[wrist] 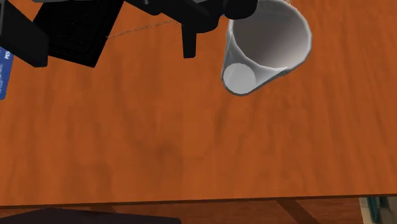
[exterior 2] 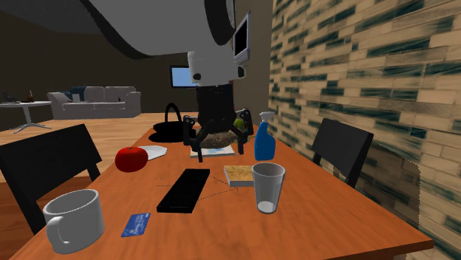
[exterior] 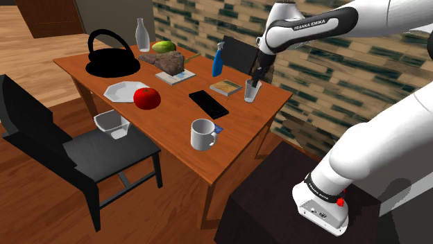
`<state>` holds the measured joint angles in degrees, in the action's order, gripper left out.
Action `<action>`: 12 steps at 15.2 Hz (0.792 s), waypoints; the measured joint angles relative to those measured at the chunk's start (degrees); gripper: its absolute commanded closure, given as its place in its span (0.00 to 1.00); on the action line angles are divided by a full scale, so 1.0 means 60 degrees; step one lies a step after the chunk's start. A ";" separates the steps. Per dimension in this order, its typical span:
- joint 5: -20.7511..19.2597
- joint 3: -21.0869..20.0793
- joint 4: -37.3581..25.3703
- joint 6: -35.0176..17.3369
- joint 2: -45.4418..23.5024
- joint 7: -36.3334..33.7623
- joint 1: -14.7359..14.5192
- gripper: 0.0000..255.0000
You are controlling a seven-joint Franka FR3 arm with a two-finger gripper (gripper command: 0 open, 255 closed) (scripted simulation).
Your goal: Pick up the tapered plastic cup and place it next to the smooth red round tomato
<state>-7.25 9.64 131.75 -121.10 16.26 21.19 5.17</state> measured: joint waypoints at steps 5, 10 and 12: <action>0.0038 0.0399 -0.0924 -0.0766 -0.1647 0.0562 0.0186 0.00; 0.0240 0.0673 -0.1922 -0.1416 -0.3271 0.1097 0.0407 0.00; 0.0315 0.0707 -0.2124 -0.1568 -0.3620 0.1211 0.0462 0.00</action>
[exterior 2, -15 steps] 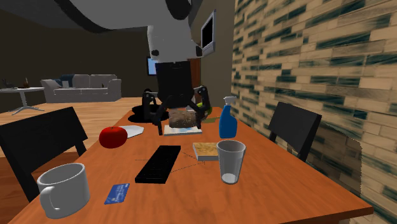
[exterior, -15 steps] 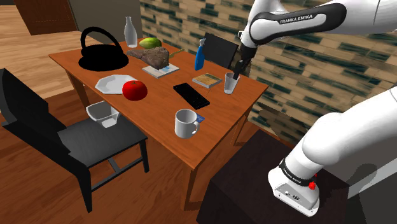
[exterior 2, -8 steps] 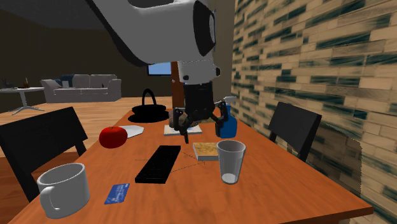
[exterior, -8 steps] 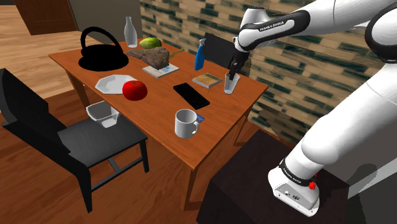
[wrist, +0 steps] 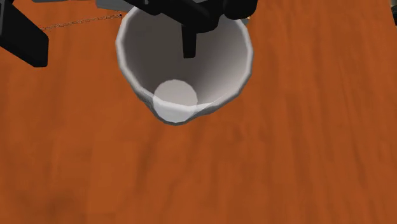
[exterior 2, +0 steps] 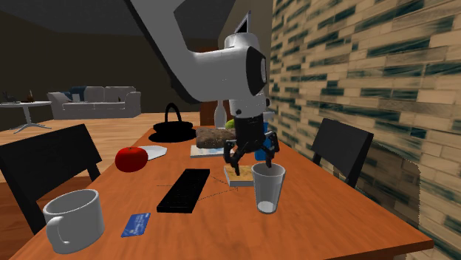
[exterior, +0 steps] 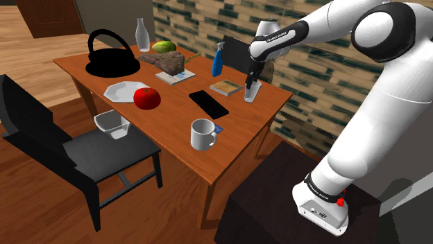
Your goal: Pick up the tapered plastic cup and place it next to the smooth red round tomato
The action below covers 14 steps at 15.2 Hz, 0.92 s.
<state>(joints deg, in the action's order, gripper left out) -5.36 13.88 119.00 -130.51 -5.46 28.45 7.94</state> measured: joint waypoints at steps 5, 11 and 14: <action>0.0089 0.0018 0.0145 -0.0555 -0.0412 0.0082 0.0058 0.00; 0.0134 0.0021 0.0161 -0.0745 -0.0584 0.0122 0.0085 0.00; 0.0135 0.0021 0.0161 -0.0749 -0.0588 0.0123 0.0085 1.00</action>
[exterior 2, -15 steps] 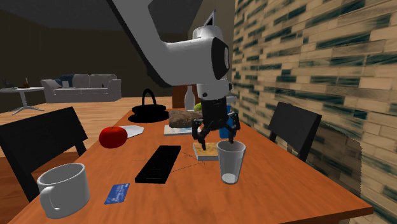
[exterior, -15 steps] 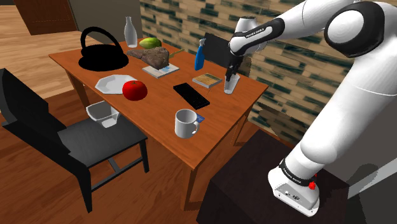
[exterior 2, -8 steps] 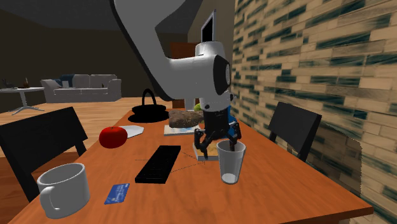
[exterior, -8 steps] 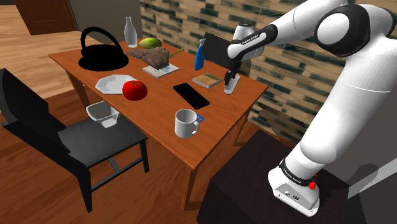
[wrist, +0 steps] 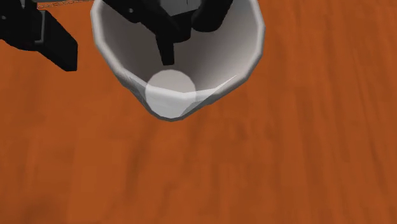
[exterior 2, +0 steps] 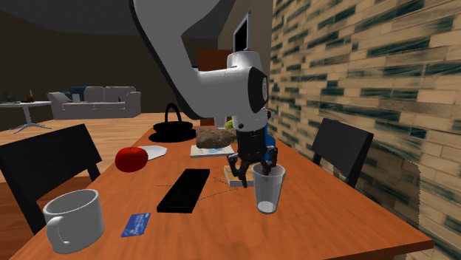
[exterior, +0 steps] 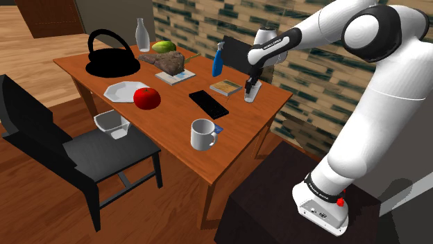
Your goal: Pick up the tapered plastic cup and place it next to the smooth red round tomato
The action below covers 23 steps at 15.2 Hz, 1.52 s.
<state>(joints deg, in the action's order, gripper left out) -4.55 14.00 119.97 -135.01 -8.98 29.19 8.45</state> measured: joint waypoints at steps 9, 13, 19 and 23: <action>0.0001 -0.0001 -0.0007 -0.0004 0.0003 0.0000 -0.0001 1.00; -0.0036 0.0006 -0.0167 0.0361 0.0198 0.0003 -0.0013 1.00; -0.0097 0.0006 -0.0540 0.1079 0.0551 -0.0003 -0.0043 1.00; -0.0118 0.0007 -0.0843 0.1552 0.0728 0.0021 -0.0050 1.00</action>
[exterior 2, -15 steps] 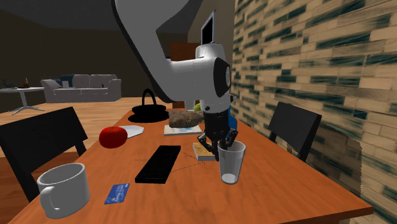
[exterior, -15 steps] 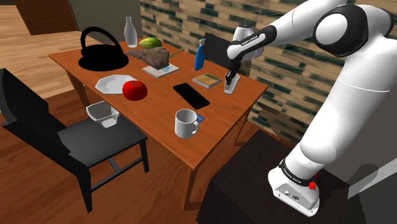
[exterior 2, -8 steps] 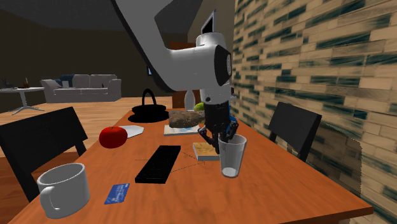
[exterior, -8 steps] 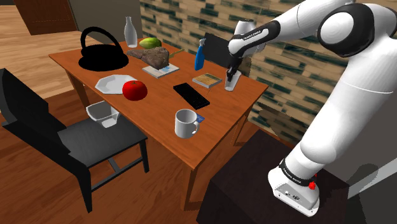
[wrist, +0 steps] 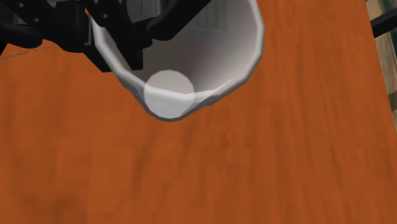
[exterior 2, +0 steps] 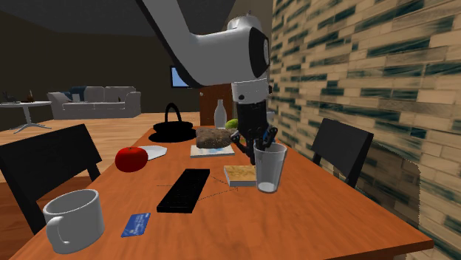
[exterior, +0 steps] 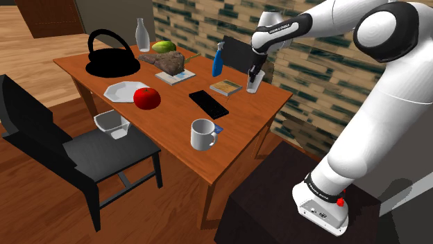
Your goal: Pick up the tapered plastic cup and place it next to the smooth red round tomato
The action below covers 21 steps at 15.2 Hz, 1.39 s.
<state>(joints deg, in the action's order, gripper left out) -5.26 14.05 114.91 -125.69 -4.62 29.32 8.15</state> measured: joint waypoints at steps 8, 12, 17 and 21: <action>-0.0047 -0.0008 -0.0618 0.0961 0.0351 0.0035 -0.0022 1.00; -0.0050 -0.0019 -0.1034 0.1471 0.0448 0.0057 -0.0036 1.00; -0.0041 -0.0030 -0.1600 0.2102 0.0515 0.0093 -0.0049 1.00; -0.0049 -0.0033 -0.2018 0.2618 0.0616 0.0135 -0.0053 1.00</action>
<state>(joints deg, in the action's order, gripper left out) -5.55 13.85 102.80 -109.98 -0.92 30.13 7.83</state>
